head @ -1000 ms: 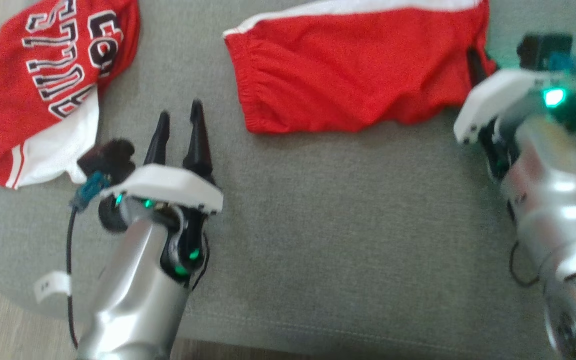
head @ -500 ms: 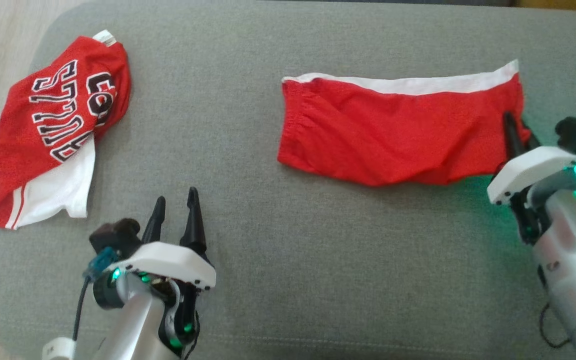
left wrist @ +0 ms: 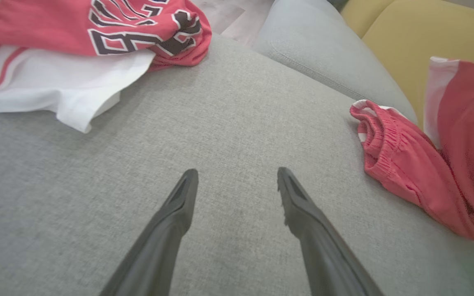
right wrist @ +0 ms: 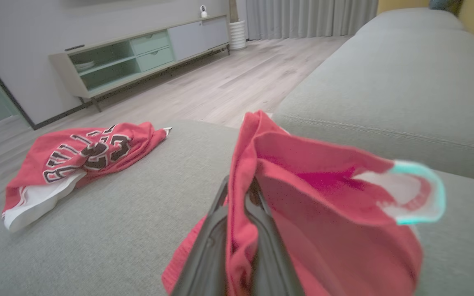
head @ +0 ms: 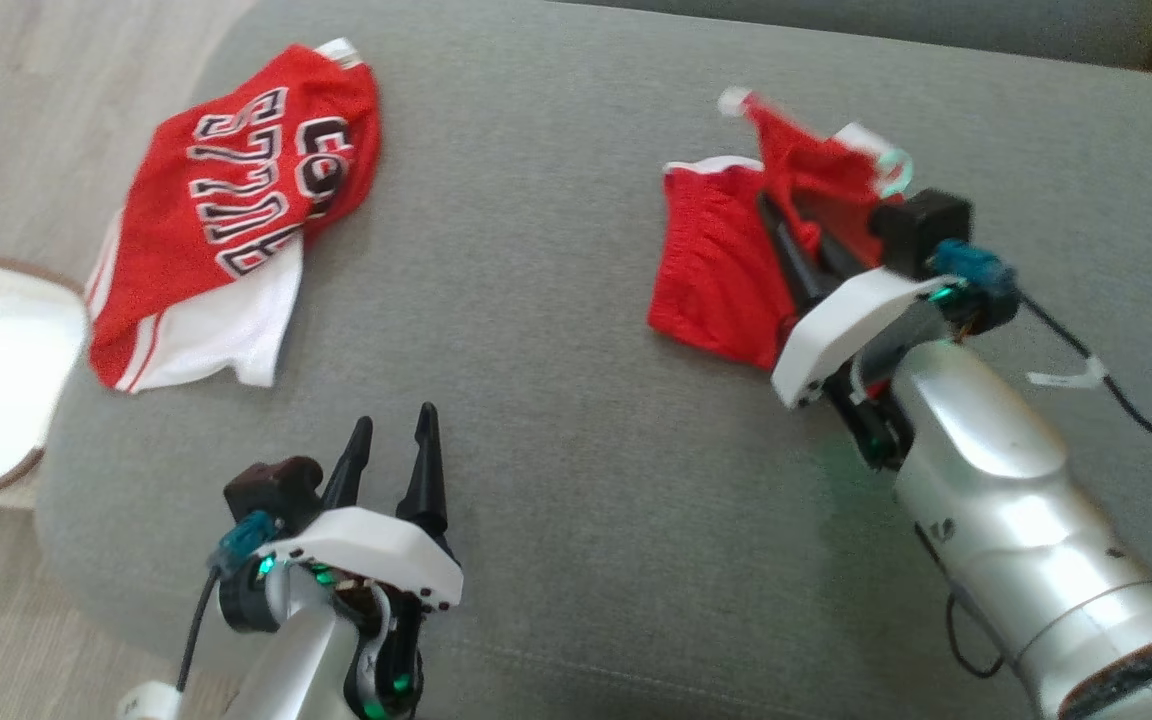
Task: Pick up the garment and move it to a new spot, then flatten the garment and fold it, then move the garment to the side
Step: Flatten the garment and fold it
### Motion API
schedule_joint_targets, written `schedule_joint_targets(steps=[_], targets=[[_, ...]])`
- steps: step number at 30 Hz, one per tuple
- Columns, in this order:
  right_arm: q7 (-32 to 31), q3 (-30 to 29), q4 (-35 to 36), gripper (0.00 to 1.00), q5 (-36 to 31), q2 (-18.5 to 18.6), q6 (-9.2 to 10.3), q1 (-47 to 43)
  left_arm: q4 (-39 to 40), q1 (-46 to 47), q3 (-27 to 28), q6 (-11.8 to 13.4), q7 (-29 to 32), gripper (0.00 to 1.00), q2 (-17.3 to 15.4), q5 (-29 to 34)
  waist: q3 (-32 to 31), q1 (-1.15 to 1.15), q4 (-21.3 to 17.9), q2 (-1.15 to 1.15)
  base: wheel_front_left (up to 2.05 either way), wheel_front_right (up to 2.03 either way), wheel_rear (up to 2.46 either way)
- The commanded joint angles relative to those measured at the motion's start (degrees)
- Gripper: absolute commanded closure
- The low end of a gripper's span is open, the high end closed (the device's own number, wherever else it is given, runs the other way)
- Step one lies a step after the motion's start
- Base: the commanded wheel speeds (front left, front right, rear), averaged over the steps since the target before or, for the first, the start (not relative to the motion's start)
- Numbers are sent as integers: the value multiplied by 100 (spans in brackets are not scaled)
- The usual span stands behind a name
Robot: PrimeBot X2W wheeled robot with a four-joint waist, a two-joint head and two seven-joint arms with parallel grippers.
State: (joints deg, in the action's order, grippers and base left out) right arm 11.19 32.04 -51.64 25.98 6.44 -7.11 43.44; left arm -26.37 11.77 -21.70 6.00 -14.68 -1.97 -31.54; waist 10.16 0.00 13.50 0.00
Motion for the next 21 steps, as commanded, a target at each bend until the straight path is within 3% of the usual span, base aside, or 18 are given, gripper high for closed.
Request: schedule_joint_targets(steps=[1,2,3,13,16,21], targets=[[-8,129,48,86,55,-126,-37,96,129,35,138,20,-32,0,-91,-41,-6,0,183,0,0,0,0],[1,197,13,51,83,-170,-37,87,132,32,129,25,-32,0,-91,-50,3,0,222,0,0,0,0],[26,260,-6,1,118,-208,-37,77,138,33,122,31,-32,0,-91,-50,12,0,246,0,0,0,0],[361,506,293,0,396,-298,-37,-167,206,46,186,114,-32,0,-91,68,-27,0,-18,0,0,0,0],[376,73,711,0,244,-179,-37,-354,228,55,234,120,-32,0,-91,143,-60,0,-217,0,0,0,0],[379,-1173,1444,0,-436,-58,-37,-1073,280,56,371,186,-32,0,-91,395,-146,0,-531,0,0,0,0]])
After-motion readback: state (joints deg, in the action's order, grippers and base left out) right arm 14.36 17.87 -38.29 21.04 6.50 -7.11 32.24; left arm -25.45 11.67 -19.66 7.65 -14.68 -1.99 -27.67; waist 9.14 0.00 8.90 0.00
